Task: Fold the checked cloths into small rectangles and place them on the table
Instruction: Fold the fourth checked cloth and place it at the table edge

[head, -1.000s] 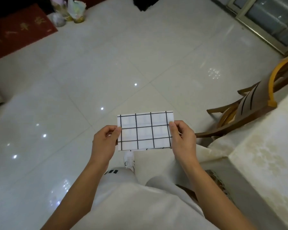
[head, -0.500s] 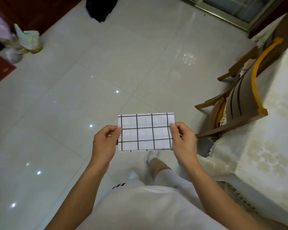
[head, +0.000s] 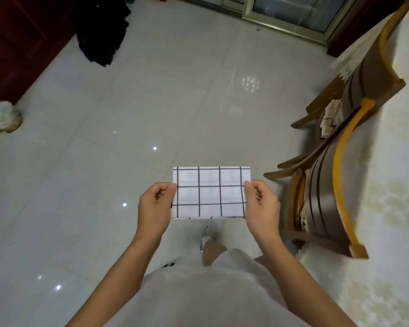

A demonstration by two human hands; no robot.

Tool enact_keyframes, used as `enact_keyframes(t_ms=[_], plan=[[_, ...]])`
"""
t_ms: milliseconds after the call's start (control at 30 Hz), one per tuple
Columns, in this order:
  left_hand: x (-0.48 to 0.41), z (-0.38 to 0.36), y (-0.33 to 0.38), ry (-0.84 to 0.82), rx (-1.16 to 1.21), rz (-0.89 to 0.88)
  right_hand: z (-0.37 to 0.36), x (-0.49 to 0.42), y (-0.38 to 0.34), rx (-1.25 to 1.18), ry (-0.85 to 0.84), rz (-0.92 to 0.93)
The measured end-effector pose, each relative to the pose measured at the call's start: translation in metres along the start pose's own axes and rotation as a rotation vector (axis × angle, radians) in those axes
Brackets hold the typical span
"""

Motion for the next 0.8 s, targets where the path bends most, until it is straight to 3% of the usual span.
enact_keyframes(t_ms=[333, 800], plan=[[-0.083, -0.102, 0.099, -0.108, -0.040, -0.020, 0.044, -0.136, -0.020, -0.034, 0.100, -0.016], [-0.235, -0.199, 0.210, -0.201, -0.083, -0.029, 0.035, -0.310, -0.042, -0.063, 0.179, -0.072]])
Point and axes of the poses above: each hand's wrist, its own x-axis away from the middle knuckle, its own z-axis out of the back of the hand, y = z × x, the point moved 8 cm from there along -x, towards the middle knuckle, and after that the axes turned 5 degrees about z, right-handed, at the moved point
